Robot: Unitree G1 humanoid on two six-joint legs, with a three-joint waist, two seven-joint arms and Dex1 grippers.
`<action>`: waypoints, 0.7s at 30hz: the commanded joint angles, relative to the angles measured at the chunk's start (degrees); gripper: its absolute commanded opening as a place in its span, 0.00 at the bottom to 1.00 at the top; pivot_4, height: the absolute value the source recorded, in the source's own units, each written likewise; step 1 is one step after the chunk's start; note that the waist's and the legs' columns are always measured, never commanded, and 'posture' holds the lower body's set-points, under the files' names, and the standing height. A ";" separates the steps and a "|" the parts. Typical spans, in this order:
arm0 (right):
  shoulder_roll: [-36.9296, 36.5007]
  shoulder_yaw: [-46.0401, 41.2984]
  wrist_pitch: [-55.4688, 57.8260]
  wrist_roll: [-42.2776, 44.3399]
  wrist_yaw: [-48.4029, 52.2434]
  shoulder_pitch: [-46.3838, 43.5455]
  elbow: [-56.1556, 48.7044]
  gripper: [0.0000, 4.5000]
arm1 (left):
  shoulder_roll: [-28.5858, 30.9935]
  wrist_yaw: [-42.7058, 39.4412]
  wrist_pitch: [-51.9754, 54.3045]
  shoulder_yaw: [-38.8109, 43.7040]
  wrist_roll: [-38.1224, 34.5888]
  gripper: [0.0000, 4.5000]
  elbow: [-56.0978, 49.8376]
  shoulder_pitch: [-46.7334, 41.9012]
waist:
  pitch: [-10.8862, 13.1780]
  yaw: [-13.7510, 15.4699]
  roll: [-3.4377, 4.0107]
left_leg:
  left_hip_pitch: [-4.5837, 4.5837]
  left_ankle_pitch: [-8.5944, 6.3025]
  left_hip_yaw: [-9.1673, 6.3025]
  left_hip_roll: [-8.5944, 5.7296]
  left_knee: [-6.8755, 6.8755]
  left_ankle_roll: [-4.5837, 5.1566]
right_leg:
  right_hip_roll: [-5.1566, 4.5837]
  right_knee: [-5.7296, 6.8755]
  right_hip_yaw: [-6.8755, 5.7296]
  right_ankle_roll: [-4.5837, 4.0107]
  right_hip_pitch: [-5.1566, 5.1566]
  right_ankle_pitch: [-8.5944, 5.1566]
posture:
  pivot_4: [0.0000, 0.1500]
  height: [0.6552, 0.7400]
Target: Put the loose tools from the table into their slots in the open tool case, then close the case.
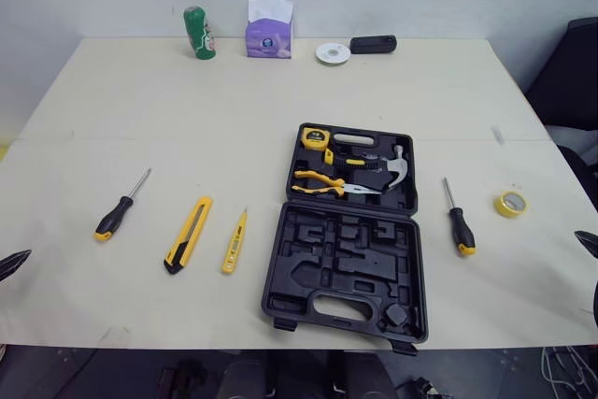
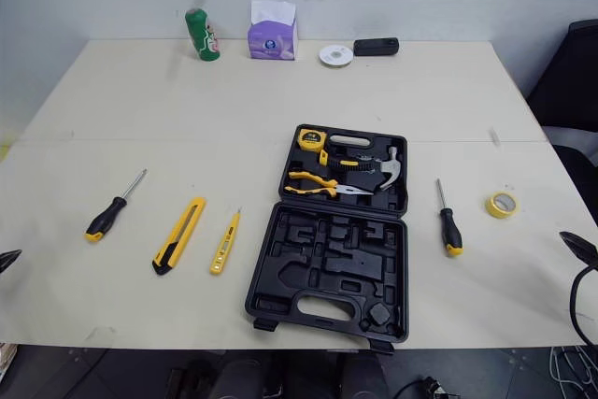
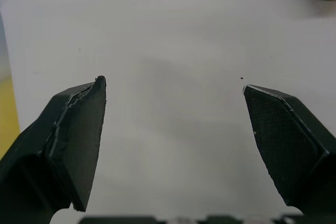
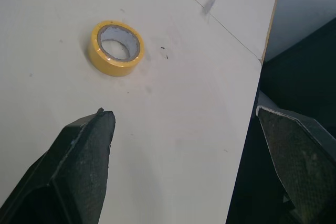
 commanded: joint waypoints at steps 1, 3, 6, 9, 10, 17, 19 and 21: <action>0.62 -1.09 1.62 1.86 -0.35 0.96 -3.21 1.00 | 0.65 0.14 0.60 2.86 -2.37 0.98 -0.80 -0.92 | 0.00 0.00 0.00 | 0.00 0.00 0.00 0.00 0.00 0.00 | 0.00 0.00 0.00 0.00 0.00 0.00 | 1.00 1.00; 1.58 -0.87 3.62 2.68 0.21 2.12 -6.07 1.00 | 0.33 -1.39 2.30 4.21 -4.69 0.98 -1.24 -2.27 | -0.04 0.04 -0.06 | 0.00 0.00 -0.02 0.04 0.00 0.00 | 0.01 0.01 0.02 0.00 0.00 0.00 | 1.00 1.00; 2.03 -1.14 5.47 2.92 -0.08 2.79 -8.53 1.00 | -0.02 -1.69 2.67 3.97 -4.61 0.98 -0.84 -3.17 | -0.03 0.08 -0.04 | 0.00 0.00 -0.01 0.04 0.04 0.00 | -0.02 0.04 0.01 0.00 0.02 0.00 | 1.00 1.00; 2.33 -1.25 6.36 2.82 -0.50 2.65 -9.69 1.00 | -0.57 -1.20 2.60 3.31 -4.11 0.98 -0.34 -4.50 | -0.03 0.08 -0.04 | 0.02 -0.01 0.03 0.03 0.04 0.02 | -0.01 0.07 -0.04 0.00 0.02 0.00 | 1.00 1.00; 2.45 -1.25 6.53 2.83 -0.68 2.44 -9.92 1.00 | -0.76 -1.17 2.68 3.17 -4.06 0.98 -0.40 -4.95 | -0.03 0.08 -0.04 | 0.02 -0.01 0.03 0.04 0.04 0.02 | -0.01 0.07 -0.05 0.00 0.02 0.00 | 1.00 1.00; 3.55 -0.45 8.49 3.72 -0.12 2.47 -14.67 1.00 | -3.20 -2.77 3.92 0.67 -3.84 0.98 -4.56 -7.82 | -0.03 0.10 -0.05 | 0.02 -0.01 0.04 0.04 0.06 0.02 | 0.01 0.12 -0.10 0.00 0.02 0.00 | 1.00 1.00; 4.10 -0.59 10.24 4.47 -0.13 2.50 -17.53 1.00 | -3.94 -4.40 4.93 -0.49 -3.97 0.98 -7.37 -8.25 | -0.03 0.13 -0.05 | 0.02 -0.01 0.04 0.03 0.07 0.02 | 0.01 0.15 -0.10 0.00 0.02 0.00 | 1.00 1.00; 4.73 -0.51 12.83 5.54 -0.36 2.21 -20.87 1.00 | -4.71 -4.73 6.49 -1.61 -4.16 0.98 -11.45 -9.05 | -0.03 0.14 -0.05 | 0.02 -0.01 0.05 0.03 0.10 0.02 | 0.01 0.15 -0.11 0.00 0.02 0.00 | 1.00 1.00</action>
